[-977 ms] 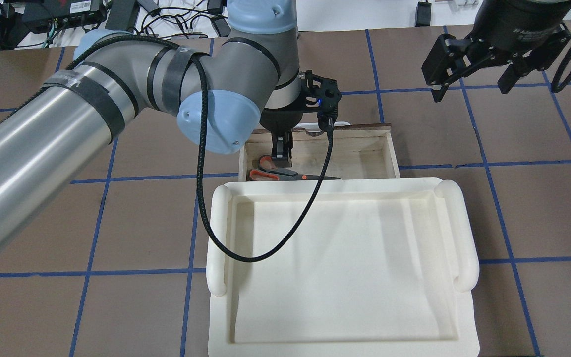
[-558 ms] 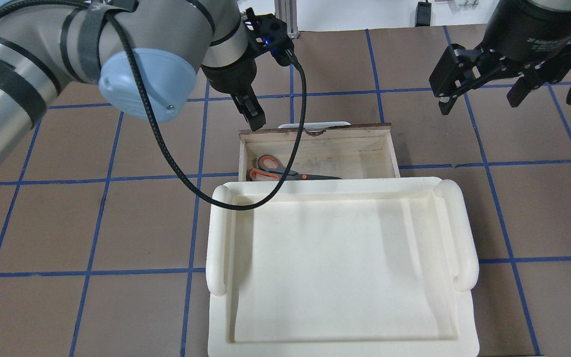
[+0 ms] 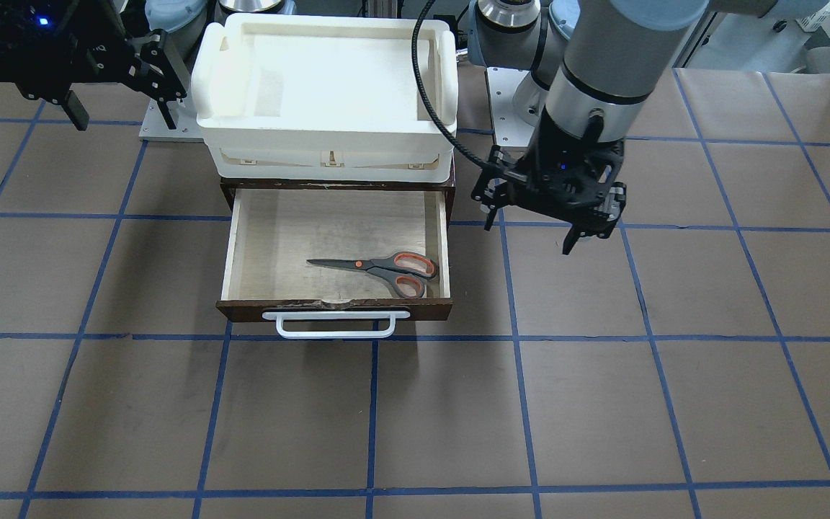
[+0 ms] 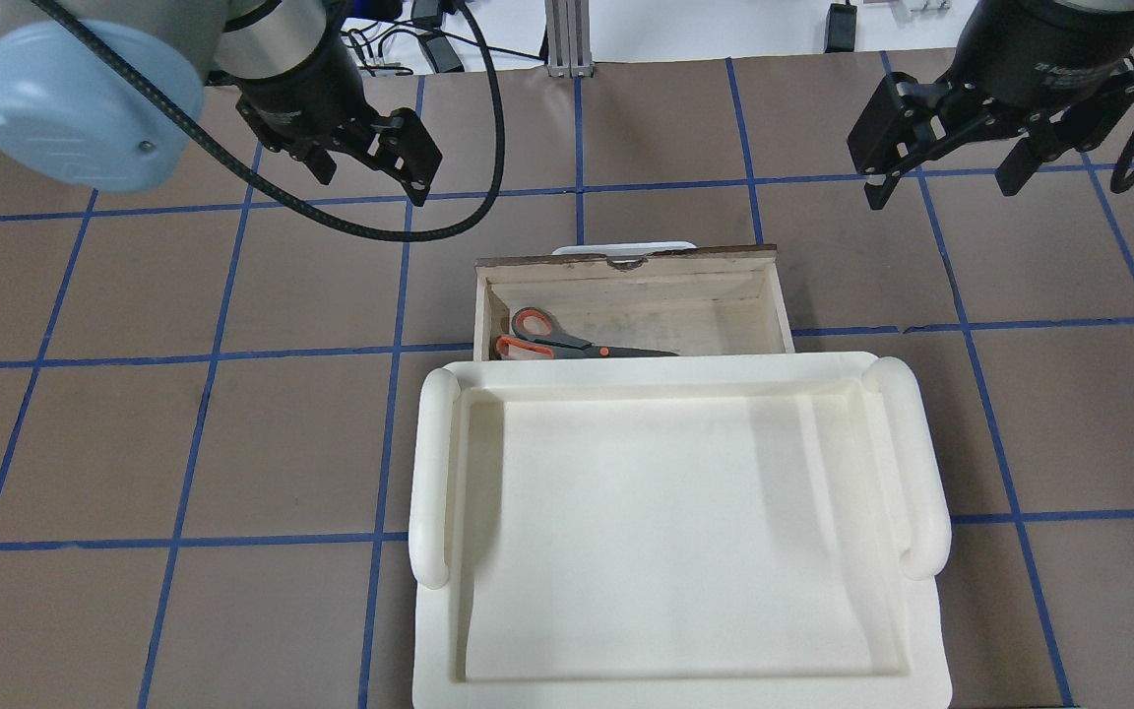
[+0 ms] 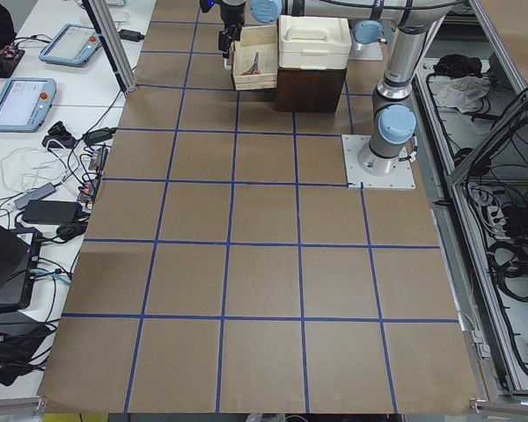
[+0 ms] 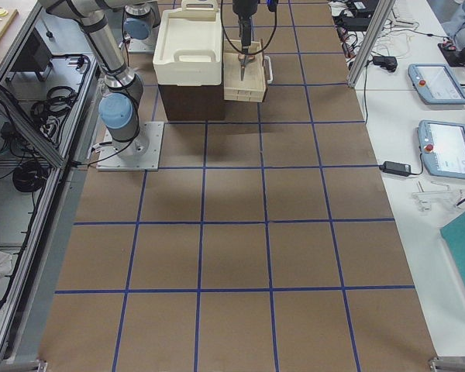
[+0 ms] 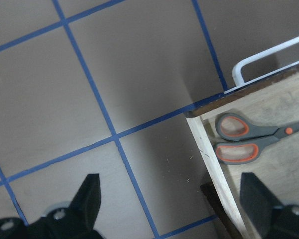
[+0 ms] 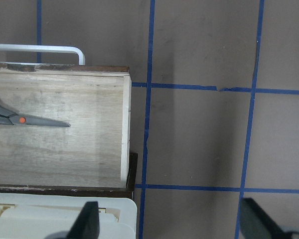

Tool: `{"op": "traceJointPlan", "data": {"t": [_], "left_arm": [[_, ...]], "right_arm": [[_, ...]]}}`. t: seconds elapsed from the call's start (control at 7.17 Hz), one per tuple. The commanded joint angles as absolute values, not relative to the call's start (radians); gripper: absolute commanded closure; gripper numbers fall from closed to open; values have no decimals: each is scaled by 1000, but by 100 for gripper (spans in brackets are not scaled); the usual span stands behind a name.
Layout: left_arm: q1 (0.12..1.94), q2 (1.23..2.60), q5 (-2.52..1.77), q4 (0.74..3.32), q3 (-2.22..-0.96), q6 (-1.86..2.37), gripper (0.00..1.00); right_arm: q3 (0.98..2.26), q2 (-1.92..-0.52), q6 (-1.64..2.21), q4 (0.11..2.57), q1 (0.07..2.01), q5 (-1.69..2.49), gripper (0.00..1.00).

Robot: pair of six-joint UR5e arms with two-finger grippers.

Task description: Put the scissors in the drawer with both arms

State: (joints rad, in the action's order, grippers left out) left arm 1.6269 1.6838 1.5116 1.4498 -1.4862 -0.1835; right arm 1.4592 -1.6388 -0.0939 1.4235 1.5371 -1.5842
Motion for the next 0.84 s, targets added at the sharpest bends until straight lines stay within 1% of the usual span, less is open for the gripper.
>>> {"op": "traceJointPlan", "data": {"t": [0.0,0.28,0.42,0.7], "left_arm": [[1519,1652,1525,1502,-1503,-129,0],[1517,1648,1624,1494,-1540,-47,0],[1517,1634,1621,1490,-1548,-41,0],[1519,1605,1614,1496,-1552,-41,0]], "right_arm": [[1447,-1619,-86,1454,1542,-1515,0],[1442,-1586,-103,1460,1568,-1537,0],[1437,-1550,-95,1463,1569,-1528,0],[1439,-1523,-97,1514,1568,-1538,0]]}}
